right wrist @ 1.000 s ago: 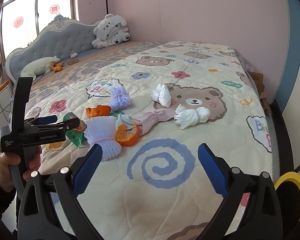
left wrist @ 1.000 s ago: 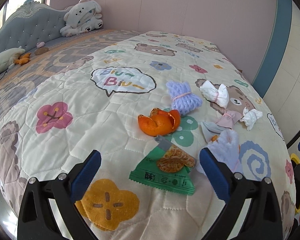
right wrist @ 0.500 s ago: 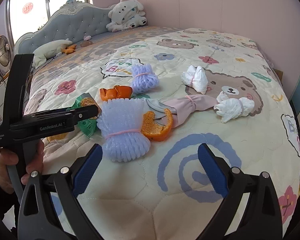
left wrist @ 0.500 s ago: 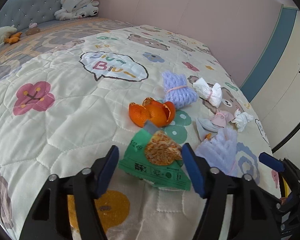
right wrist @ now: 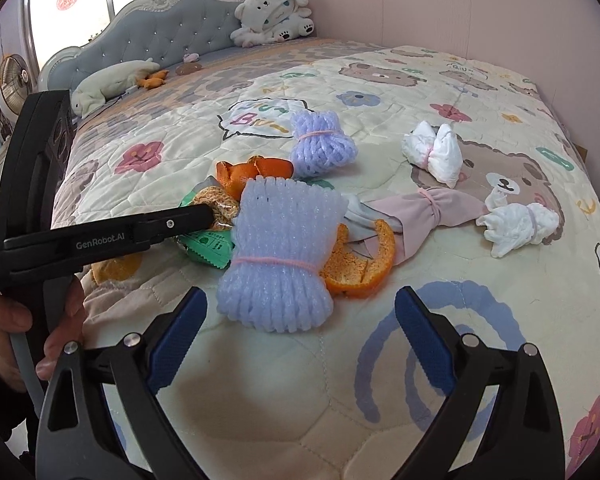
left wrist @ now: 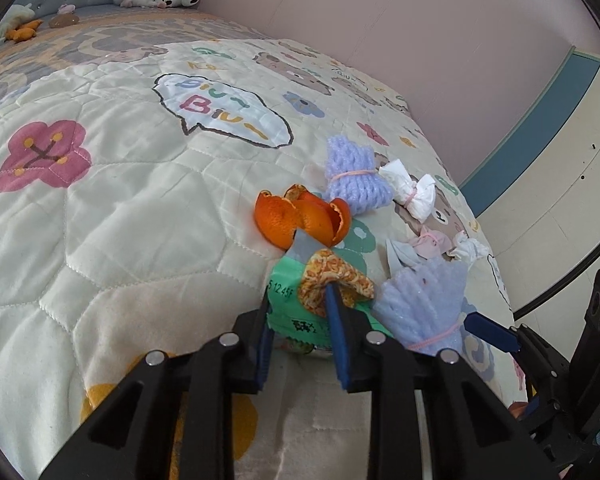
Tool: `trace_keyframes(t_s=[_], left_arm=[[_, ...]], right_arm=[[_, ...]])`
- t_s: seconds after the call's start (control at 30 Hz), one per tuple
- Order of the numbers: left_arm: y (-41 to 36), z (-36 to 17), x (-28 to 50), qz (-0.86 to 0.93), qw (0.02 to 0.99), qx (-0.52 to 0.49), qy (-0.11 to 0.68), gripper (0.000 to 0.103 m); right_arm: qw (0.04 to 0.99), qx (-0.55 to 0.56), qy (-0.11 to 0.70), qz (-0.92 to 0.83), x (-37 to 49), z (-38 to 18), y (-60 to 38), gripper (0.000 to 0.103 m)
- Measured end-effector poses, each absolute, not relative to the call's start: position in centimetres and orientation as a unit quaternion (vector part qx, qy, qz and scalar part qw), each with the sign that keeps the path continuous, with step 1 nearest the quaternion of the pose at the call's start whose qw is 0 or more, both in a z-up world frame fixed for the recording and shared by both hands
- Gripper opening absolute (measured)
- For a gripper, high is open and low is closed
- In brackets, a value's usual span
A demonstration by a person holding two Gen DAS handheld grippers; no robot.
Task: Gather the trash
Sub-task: 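Grasp the green snack packet with the left tool while the right tool grasps the lavender mesh net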
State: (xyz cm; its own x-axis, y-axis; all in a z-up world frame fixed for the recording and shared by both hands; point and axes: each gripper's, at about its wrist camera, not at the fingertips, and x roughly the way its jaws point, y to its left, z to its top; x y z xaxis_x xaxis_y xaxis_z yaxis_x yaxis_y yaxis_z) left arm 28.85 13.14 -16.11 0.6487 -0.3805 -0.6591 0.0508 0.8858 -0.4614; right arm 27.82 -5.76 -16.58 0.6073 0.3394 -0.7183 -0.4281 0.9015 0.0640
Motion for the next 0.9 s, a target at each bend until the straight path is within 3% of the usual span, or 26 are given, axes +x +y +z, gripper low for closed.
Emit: trace_keyframes(t_s=[0.63, 0.73, 0.9], left_arm=[[13.3, -15.9, 28.7, -0.132, 0.886, -0.216, 0.389, 0.012], [13.0, -15.5, 28.4, -0.135, 0.89, -0.204, 0.385, 0.011], [12.2, -15.2, 28.5, -0.141, 0.892, -0.189, 0.386, 0.01]], right_arm=[[0.89, -0.068, 0.399, 0.211, 28.5, -17.2, -4.7, 0.063], [0.887, -0.062, 0.406, 0.213, 28.0, -17.1, -4.9, 0.055], [0.884, -0.062, 0.412, 0.211, 28.0, -17.6, -5.1, 0.054]])
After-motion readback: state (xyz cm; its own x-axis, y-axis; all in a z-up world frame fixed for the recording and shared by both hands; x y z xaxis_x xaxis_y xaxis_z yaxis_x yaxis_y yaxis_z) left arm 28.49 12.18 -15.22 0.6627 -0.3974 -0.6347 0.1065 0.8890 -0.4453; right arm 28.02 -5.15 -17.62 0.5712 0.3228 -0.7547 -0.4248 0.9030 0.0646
